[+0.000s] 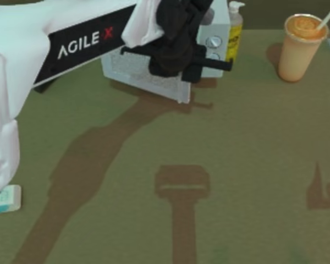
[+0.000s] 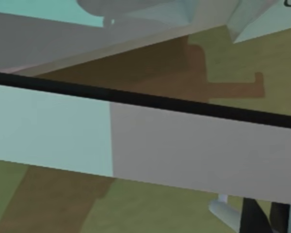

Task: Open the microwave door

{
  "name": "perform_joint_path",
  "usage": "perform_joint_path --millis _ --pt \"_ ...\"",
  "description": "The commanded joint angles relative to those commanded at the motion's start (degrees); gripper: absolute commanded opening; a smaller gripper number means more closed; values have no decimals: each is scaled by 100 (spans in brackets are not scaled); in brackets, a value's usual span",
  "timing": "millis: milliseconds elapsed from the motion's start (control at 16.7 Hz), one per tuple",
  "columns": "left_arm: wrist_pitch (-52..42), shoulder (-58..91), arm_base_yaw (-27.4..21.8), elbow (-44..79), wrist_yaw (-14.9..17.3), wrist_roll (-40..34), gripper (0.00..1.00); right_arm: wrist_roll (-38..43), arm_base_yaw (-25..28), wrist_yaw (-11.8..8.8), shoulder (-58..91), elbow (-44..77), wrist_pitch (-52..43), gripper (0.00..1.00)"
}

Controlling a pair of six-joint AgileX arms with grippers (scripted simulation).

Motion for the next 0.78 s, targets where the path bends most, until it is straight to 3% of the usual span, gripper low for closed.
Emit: perform_joint_path --millis 780 --pt "102 -114 -4 -223 107 146 0 0 0 0 0 0 0 100"
